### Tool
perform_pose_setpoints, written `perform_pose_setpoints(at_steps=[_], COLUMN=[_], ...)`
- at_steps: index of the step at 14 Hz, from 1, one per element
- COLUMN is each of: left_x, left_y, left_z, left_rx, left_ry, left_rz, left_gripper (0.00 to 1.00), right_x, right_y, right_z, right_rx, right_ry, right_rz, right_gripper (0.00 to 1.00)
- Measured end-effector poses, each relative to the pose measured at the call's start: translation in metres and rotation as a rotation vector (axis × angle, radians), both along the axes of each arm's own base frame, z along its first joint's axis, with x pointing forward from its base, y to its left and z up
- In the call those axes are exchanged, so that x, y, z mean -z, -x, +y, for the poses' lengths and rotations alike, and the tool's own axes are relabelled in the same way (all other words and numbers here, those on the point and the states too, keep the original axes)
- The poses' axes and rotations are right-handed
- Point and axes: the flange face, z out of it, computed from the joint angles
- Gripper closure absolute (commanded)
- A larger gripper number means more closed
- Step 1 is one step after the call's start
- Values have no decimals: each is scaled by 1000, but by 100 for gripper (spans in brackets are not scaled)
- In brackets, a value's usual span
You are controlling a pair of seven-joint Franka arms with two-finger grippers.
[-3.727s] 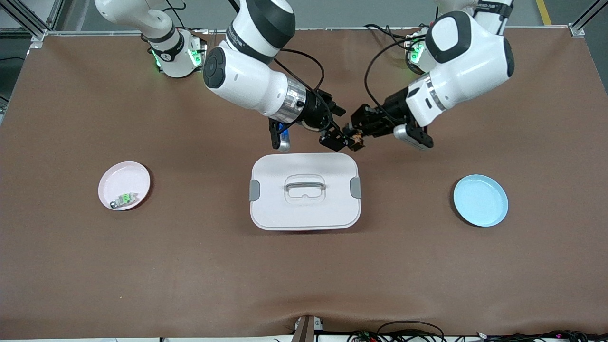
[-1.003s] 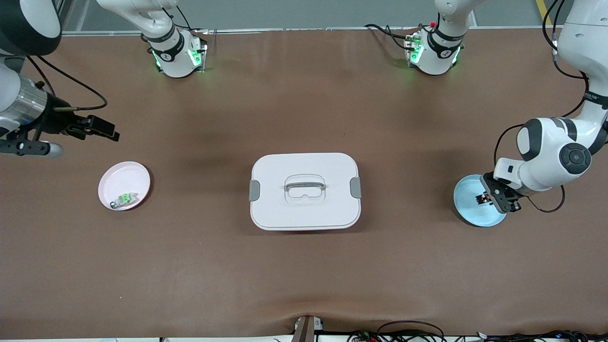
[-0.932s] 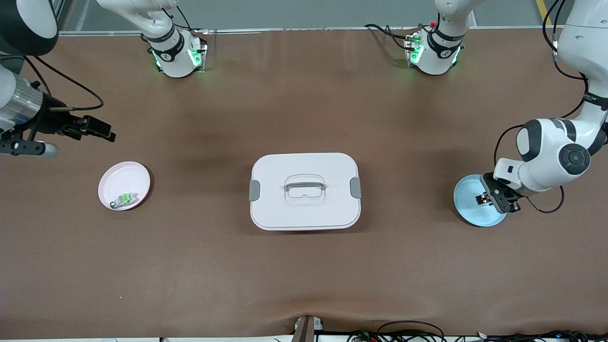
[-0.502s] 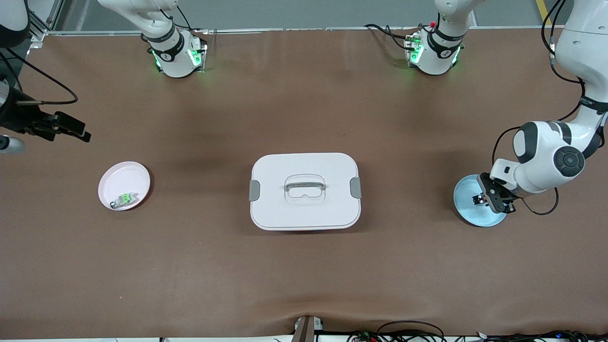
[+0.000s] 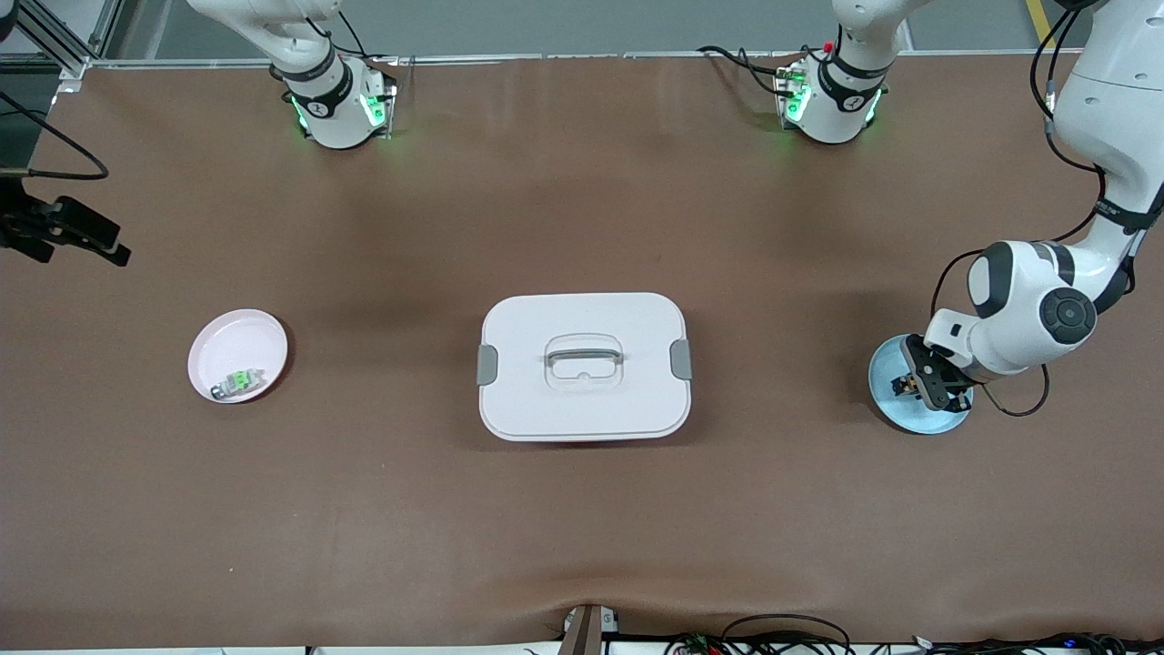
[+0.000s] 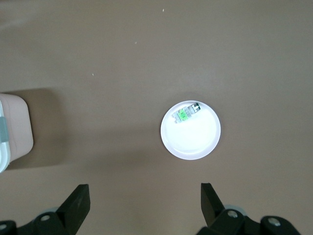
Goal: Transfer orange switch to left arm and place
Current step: 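Lower the switch onto the blue plate while the right gripper withdraws, then open the left gripper to release the switch on the blue plate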
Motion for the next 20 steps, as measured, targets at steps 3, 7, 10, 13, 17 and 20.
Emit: perform_pose_setpoints(at_steps=[3, 7, 10, 13, 17, 20], left_x=[-3, -30, -64, -104, -173, -222], left_y=[-3, -17, -23, -24, -24, -24], left_z=[1, -21, -38, -48, -92, -115], left_rx=[-72, -244, -360, -508, -784, -968], left_ry=[15, 37, 37, 21, 30, 23], left_rz=[-8, -58, -89, -107, -110, -128], left_gripper=[0, 0, 0, 0, 0, 0], right_x=[-7, -11, -16, -17, -17, -17], right_y=[0, 1, 1, 1, 3, 3], right_z=[-2, -1, -1, -1, -1, -1], right_rx=[4, 1, 1, 1, 1, 1], right_ry=[1, 1, 2, 2, 1, 1], right_rz=[-10, -12, -20, -20, -10, -10], right_gripper=[0, 0, 0, 0, 0, 0])
